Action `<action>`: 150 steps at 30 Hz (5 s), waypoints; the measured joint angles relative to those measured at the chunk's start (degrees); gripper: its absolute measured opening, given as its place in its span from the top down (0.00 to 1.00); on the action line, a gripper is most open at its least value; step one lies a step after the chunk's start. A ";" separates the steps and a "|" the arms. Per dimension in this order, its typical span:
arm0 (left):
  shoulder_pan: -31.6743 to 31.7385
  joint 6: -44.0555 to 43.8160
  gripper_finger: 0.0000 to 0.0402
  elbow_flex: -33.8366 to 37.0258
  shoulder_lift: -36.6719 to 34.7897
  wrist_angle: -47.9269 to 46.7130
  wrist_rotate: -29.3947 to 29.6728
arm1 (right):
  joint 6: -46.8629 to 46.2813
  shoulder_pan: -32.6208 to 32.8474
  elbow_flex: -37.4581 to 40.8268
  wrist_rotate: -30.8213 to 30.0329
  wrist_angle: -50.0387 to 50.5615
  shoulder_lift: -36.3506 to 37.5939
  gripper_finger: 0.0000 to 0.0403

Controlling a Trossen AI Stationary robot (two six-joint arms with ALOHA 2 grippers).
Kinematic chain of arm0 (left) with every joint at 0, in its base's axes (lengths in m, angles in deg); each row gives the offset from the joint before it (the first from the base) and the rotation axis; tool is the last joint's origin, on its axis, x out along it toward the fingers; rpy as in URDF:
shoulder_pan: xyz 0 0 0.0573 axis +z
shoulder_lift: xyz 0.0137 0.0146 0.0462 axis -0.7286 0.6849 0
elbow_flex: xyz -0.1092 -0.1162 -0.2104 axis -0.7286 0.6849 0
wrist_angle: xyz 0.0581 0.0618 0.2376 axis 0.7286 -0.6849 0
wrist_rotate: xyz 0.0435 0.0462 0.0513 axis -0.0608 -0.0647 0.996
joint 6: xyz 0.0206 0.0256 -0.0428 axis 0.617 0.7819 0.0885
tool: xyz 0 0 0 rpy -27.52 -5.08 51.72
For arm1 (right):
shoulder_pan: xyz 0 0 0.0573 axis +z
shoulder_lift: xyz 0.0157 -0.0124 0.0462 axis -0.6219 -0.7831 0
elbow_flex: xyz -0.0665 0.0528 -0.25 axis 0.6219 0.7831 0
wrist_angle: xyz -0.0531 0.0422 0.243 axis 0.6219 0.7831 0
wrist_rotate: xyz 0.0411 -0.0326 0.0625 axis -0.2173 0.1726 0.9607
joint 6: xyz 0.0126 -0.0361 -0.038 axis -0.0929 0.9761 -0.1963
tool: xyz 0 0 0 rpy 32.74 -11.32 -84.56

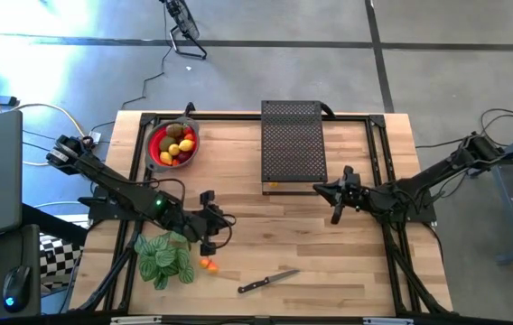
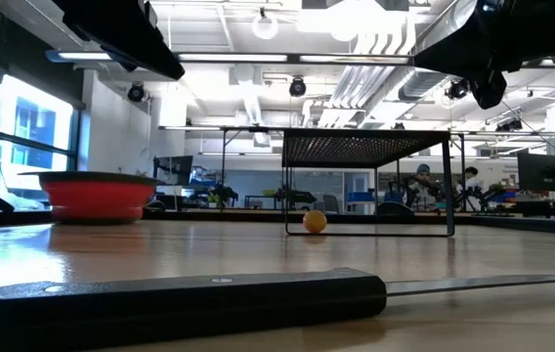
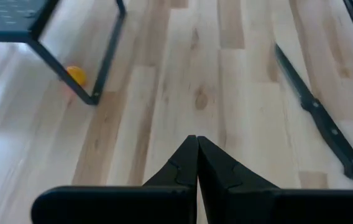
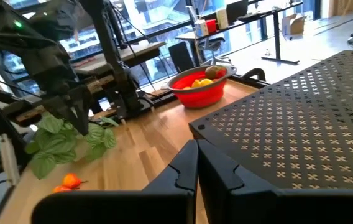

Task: Pick & Place Fruit
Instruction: Put the orange pear into the strainer bowl

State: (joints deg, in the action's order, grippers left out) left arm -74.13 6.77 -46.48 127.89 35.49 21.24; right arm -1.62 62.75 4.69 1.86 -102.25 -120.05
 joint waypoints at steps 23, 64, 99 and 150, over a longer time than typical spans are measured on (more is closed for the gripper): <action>-7.60 -0.96 1.00 -26.40 10.66 -31.95 -2.74 | -1.36 0.00 0.00 2.87 0.10 -0.20 0.99; -7.51 0.32 0.97 -28.71 11.61 -33.50 -4.06 | -1.36 0.00 0.00 2.79 0.62 -0.23 0.99; -7.55 -8.47 0.33 -28.65 16.28 -39.39 -11.27 | -0.94 -0.01 0.00 2.80 2.06 -0.22 0.99; -12.43 -12.06 0.33 -24.74 34.58 -29.48 -17.82 | -1.60 -0.02 0.00 2.70 3.22 -0.27 0.99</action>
State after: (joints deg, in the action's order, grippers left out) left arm -86.56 -5.30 -71.22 162.47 6.00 3.42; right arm -3.22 62.73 4.69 4.56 -99.03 -120.32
